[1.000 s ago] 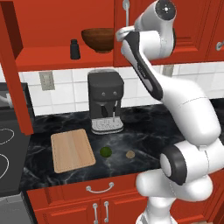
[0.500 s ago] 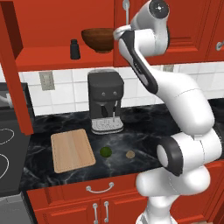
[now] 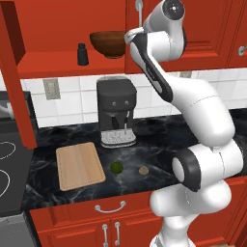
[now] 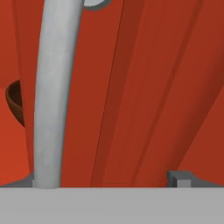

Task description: Open the cabinet. Place the bowl and condiment on the counter. Then place the lime and garlic on the cutting board.

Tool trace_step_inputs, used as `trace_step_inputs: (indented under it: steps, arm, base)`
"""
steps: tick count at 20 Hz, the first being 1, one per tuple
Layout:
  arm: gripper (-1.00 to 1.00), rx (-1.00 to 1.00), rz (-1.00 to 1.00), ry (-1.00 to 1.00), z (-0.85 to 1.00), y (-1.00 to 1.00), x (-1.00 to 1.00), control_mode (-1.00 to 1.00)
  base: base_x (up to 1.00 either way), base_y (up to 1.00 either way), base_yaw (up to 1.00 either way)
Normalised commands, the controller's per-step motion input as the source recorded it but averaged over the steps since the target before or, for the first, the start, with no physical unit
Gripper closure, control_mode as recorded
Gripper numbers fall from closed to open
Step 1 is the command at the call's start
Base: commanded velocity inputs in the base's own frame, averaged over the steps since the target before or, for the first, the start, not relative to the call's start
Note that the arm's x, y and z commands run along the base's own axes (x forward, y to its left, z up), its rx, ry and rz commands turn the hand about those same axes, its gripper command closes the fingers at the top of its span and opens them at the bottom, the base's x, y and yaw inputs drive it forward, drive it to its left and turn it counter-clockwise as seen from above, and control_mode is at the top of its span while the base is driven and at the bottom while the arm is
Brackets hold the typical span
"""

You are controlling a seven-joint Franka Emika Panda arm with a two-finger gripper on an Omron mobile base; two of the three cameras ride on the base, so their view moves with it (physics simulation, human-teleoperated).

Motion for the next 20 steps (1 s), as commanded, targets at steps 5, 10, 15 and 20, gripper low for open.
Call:
trace_step_inputs:
  steps: [5, 10, 15, 20]
  arm:
    - [-1.0, 0.02, 0.0, -0.01, -0.29, 0.0, 0.16, -1.0]
    - [1.0, 0.02, 0.0, -0.04, -0.38, 0.0, 0.27, -1.0]
    - [1.0, 0.0, 0.0, -0.08, -0.53, 0.0, 0.51, -1.0]
    - [1.0, 0.0, 0.0, -0.09, -0.61, 0.05, 0.71, -1.0]
  base:
    - [0.0, 0.0, 0.0]
    - [0.0, 0.0, 0.0]
    - [0.0, 0.0, 0.0]
    - [0.0, 0.0, 0.0]
